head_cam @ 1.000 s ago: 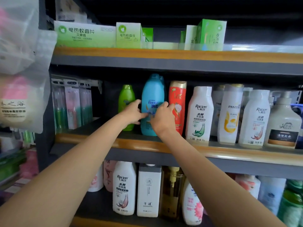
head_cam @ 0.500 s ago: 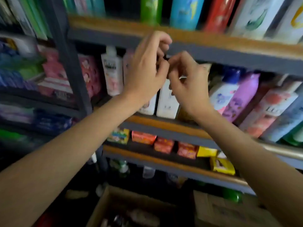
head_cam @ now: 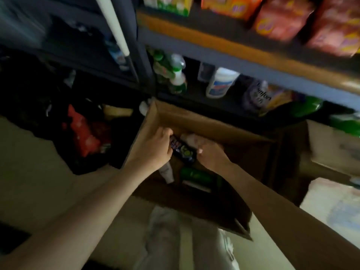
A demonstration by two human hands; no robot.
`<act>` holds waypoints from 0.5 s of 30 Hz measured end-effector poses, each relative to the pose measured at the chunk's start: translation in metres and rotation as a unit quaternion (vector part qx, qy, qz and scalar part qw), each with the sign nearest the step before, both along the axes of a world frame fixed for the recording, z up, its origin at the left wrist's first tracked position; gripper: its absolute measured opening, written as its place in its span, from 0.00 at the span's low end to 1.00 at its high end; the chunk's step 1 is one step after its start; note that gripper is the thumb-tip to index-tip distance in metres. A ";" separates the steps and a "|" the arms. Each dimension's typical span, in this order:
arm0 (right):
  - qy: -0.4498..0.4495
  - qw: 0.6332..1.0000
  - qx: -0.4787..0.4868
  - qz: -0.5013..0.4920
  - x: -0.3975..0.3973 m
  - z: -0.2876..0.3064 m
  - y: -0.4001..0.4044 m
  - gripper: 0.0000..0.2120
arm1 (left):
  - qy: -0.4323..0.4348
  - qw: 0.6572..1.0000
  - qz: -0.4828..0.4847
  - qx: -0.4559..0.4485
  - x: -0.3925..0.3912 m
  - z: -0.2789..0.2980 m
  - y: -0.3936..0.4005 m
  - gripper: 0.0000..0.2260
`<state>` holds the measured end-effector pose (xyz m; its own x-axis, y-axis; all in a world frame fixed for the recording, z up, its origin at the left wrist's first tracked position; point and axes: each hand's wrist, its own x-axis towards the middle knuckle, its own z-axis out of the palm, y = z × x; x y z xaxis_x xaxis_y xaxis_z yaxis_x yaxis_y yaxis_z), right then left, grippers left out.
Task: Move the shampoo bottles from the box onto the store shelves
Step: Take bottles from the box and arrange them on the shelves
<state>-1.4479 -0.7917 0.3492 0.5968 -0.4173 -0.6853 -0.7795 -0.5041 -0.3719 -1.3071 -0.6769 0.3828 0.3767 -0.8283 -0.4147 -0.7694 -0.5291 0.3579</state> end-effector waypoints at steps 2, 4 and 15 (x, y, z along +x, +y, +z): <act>0.076 0.997 0.015 0.005 -0.006 -0.048 0.011 0.09 | -0.030 0.997 -0.028 0.067 0.003 -0.042 0.014 0.18; 0.117 0.992 0.038 -0.011 -0.014 -0.095 0.022 0.09 | -0.050 0.990 -0.047 0.122 0.005 -0.076 0.020 0.19; 0.180 0.980 0.011 0.089 -0.033 -0.252 0.054 0.19 | 0.093 0.978 -0.081 0.170 -0.018 -0.208 0.008 0.24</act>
